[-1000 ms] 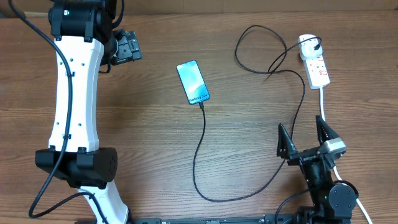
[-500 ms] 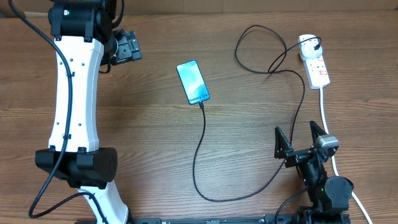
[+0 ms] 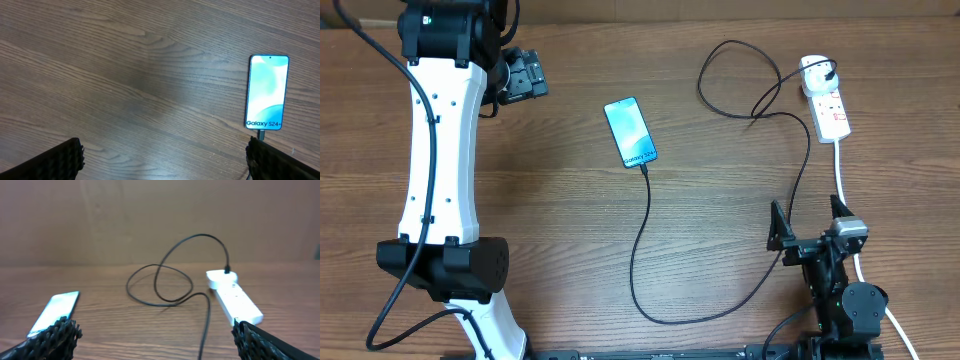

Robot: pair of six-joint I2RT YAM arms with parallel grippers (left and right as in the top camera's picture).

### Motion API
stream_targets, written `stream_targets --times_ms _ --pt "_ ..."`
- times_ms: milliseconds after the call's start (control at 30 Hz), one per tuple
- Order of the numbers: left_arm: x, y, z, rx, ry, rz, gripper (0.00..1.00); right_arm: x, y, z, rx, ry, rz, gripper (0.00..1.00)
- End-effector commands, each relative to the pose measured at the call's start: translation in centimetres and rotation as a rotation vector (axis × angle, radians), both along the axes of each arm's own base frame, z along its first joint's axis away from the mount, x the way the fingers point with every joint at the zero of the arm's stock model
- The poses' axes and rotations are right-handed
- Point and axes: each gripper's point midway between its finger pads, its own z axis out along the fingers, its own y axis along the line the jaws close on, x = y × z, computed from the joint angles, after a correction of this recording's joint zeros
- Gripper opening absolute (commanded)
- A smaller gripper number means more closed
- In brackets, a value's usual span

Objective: Plug charger to phone and switch on socket

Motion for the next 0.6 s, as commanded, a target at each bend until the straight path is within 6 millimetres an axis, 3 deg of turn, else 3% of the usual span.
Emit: stream_targets --times_ms 0,567 --pt "0.12 0.31 -0.34 0.007 0.006 0.016 1.0 0.06 -1.04 -0.31 0.033 0.004 -0.064 1.0" --pt "0.12 0.31 -0.34 0.007 0.007 0.016 1.0 0.05 -0.84 -0.34 -0.091 -0.003 -0.049 1.0"
